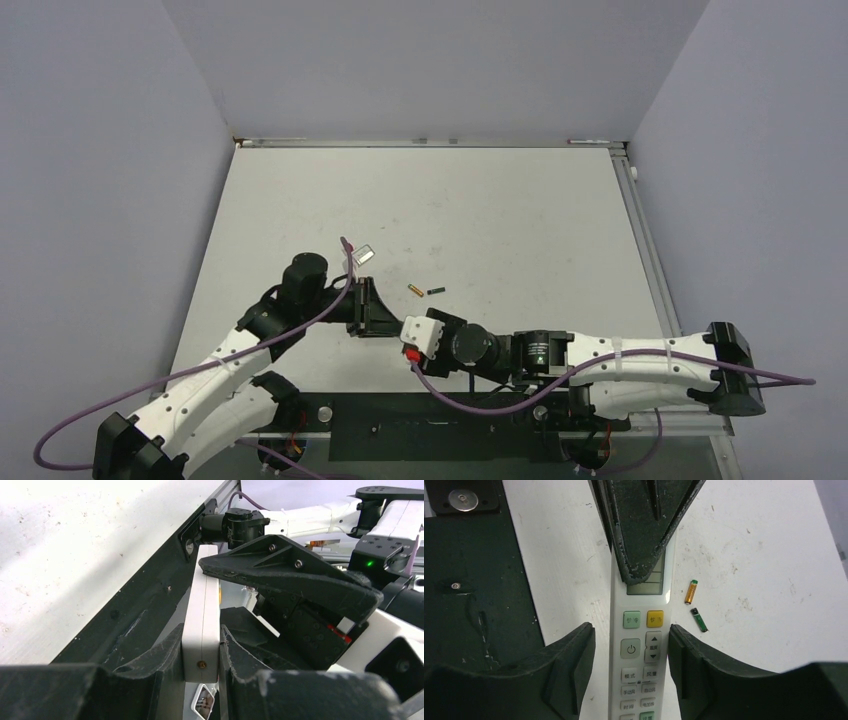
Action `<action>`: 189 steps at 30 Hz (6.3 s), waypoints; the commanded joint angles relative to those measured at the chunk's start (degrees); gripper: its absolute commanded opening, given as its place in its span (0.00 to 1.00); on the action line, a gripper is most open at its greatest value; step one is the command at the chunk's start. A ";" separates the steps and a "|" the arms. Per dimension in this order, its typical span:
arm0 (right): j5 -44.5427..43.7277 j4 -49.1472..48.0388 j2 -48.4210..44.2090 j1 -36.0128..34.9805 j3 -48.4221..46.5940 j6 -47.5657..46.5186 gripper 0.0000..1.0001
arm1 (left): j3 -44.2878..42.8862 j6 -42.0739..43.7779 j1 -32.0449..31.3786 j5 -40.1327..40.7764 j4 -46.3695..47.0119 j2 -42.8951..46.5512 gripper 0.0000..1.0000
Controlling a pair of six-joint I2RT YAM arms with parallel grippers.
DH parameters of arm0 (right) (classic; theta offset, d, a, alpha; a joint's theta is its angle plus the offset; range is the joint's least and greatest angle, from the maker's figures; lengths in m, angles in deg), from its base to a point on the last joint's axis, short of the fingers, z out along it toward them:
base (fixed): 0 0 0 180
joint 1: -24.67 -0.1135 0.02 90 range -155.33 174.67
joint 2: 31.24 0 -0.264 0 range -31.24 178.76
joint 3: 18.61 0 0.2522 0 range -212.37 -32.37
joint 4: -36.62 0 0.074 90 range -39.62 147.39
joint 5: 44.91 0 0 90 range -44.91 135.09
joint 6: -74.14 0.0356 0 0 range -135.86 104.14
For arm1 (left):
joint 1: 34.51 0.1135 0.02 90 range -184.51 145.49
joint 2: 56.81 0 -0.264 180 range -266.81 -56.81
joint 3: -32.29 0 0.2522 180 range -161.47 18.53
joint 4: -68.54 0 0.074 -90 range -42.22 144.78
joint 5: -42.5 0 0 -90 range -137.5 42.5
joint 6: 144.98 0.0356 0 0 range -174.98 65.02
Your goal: Load the batteries into the remote control
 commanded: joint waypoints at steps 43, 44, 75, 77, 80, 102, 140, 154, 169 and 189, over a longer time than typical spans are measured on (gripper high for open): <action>-46.59 -15.28 10.59 -16.50 3.66 -20.28 0.51 | 4.63 -16.16 4.82 -5.02 9.35 5.65 0.00; -47.29 -15.80 10.67 -16.50 3.83 -20.78 0.50 | 4.72 -16.25 4.82 -5.02 9.40 5.70 0.00; -45.31 -13.88 2.89 -15.35 6.46 -14.63 0.08 | 5.68 -16.13 6.30 -4.33 16.02 8.07 0.72; -42.36 -10.38 1.98 -13.96 5.41 -11.53 0.08 | 4.42 -12.84 6.60 -3.59 11.92 8.04 0.83; -36.20 -5.64 0.52 -11.03 3.85 -7.33 0.08 | 2.32 -8.16 6.83 -1.95 6.39 8.50 0.87; 15.13 -4.63 -8.44 16.70 1.47 15.73 0.08 | 1.67 4.03 7.28 1.18 7.74 9.99 0.96; 74.48 -41.79 4.85 38.64 9.75 53.73 0.09 | 2.07 -0.53 7.37 -10.95 21.93 4.53 0.73; 75.75 -45.24 8.78 36.44 8.06 56.87 0.09 | 2.63 -2.82 7.28 -13.23 26.68 4.51 0.56; 75.36 -42.29 12.02 35.20 4.13 55.26 0.09 | 3.69 -1.79 7.19 -14.35 25.14 3.68 0.42; 65.91 -26.42 7.16 35.60 2.90 44.95 0.43 | 4.13 -0.46 7.36 -9.00 21.03 5.86 0.00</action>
